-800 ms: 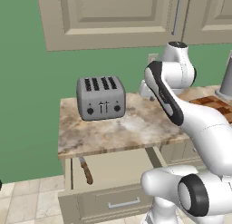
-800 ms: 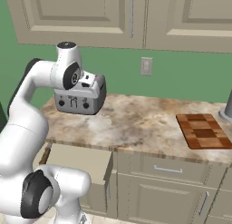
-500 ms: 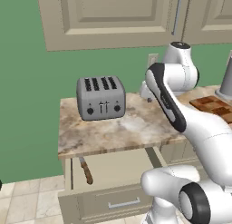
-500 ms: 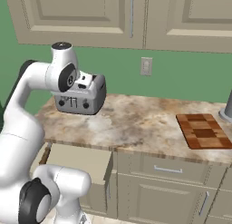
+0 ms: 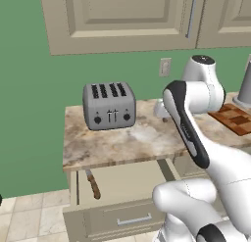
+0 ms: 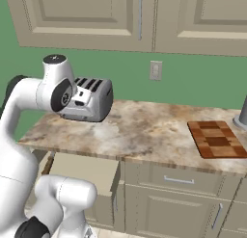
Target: Pick up the knife from the drawer and place it on the cutting board. Then place the meat from the plate to the cutting board.
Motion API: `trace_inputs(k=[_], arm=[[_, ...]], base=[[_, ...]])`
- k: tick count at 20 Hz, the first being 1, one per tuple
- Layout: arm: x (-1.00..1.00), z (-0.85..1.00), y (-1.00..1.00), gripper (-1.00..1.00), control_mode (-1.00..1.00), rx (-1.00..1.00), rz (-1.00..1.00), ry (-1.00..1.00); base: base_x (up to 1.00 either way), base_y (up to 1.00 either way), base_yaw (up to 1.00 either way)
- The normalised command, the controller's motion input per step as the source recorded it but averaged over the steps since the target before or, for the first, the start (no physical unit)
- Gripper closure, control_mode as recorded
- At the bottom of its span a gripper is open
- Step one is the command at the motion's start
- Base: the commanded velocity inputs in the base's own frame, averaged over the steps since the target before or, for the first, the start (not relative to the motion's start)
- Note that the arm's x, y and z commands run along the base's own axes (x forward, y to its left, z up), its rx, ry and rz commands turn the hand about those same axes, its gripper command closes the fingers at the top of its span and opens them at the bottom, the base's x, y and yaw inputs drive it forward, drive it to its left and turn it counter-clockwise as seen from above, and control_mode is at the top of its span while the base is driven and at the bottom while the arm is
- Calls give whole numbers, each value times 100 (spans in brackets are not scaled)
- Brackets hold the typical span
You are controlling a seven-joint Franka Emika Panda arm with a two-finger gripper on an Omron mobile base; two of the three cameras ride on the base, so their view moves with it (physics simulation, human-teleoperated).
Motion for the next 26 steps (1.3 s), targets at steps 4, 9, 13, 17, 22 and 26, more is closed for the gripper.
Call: trace_inputs(k=[4, 9, 13, 17, 22, 26], arm=[[-50, -19, 31, -100, -100, -3, 0, -4], [-37, -26, 34, -100, -100, 0, 0, 0], [-28, -14, 8, -100, -100, 0, 1, 0], [-47, -13, 35, -100, -100, 0, 0, 0], [-44, -4, 52, -100, -100, 0, -3, 0], [-27, 0, 26, -100, -100, 0, -3, 3]], base=[[0, 0, 0], [0, 0, 0], [0, 0, 0], [0, 0, 0], [0, 0, 0], [0, 0, 0]])
